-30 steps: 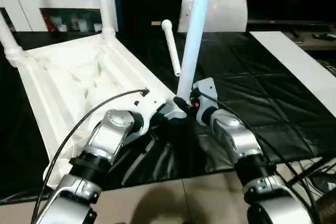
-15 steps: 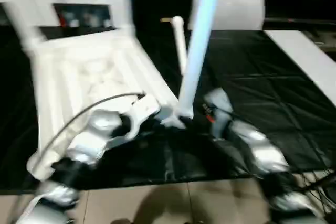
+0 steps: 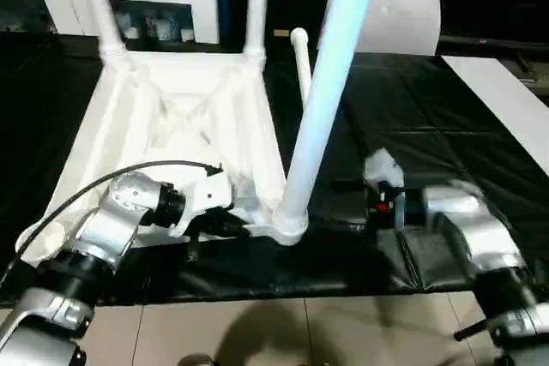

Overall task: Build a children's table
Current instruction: Rotate leg to tighten

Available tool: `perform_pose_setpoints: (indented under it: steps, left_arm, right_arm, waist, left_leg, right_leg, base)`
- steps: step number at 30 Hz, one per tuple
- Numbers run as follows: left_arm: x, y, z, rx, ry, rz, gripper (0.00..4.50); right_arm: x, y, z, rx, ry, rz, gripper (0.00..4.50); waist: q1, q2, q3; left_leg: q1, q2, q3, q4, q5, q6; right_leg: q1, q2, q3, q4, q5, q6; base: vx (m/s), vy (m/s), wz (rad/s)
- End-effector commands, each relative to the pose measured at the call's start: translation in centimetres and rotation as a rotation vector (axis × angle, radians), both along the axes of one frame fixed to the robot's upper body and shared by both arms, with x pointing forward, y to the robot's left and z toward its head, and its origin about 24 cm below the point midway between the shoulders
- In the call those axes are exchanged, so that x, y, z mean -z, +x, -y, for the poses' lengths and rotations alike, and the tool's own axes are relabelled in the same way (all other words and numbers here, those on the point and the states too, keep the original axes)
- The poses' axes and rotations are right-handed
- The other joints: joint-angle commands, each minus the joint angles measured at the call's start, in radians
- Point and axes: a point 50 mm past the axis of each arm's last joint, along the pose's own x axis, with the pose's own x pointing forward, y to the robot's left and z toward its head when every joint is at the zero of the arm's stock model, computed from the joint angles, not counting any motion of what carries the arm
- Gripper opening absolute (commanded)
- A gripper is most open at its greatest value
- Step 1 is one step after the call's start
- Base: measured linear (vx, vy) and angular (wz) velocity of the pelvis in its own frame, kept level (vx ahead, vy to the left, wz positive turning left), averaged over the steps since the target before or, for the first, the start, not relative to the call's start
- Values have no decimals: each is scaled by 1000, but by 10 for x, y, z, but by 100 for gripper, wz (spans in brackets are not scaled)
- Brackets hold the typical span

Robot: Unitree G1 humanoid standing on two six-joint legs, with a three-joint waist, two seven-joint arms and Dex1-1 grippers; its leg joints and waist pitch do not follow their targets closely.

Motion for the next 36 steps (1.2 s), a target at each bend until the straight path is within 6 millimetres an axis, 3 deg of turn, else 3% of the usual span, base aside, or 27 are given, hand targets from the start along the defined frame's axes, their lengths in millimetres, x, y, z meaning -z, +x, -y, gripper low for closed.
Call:
perform_pose_setpoints:
  steps: [1, 2, 11, 12, 24, 29, 36]
  left_arm:
    - [9, -8, 13, 123, 32, -49, 0]
    - [9, -7, 13, 128, 33, -50, 0]
    - [10, -5, 15, 146, 29, -49, 0]
    - [10, -5, 15, 147, 29, -49, 0]
    - [11, -5, 13, 154, 37, -59, 0]
    - [11, -5, 13, 158, 41, -63, 0]
    - [13, -4, 13, 105, 26, -60, 0]
  right_arm:
    - [-1, 3, -2, -33, 1, -11, 440]
    - [-1, 3, -4, -39, 2, -19, 414]
    - [4, 3, -13, -128, 27, -110, 352]
    - [5, 3, -14, -134, 29, -113, 326]
    - [11, 3, -18, -143, 47, -146, 233]
    - [14, 3, -19, -135, 49, -152, 203]
    - [18, -3, -19, -129, 67, -174, 193]
  waist:
    - [-3, 2, -59]
    - [-2, 1, -59]
    - [12, -4, -60]
    - [12, -5, -59]
    - [16, 1, -61]
    - [17, 1, -62]
    - [19, 5, -62]
  left_leg:
    - [6, 76, -20, -67, -145, 62]
    - [6, 76, -20, -67, -146, 59]
    - [4, 77, -20, -65, -148, 46]
    - [4, 77, -20, -65, -156, 40]
    - [5, 78, -21, -66, -158, 29]
    - [5, 79, -21, -66, -155, 26]
    - [6, 79, -22, -66, -156, 24]
  right_leg:
    - [51, -92, 84, -69, -256, -162]
    - [51, -92, 84, -67, -253, -164]
    - [55, -95, 84, -64, -249, -161]
    - [54, -96, 84, -66, -272, -155]
    - [54, -95, 84, -64, -263, -158]
    - [55, -95, 84, -62, -249, -164]
    - [55, -95, 84, -61, -241, -167]
  base:
    - [0, 0, 0]
    - [0, 0, 0]
    - [0, 0, 0]
    - [0, 0, 0]
    - [0, 0, 0]
    - [0, 0, 0]
    - [0, 0, 0]
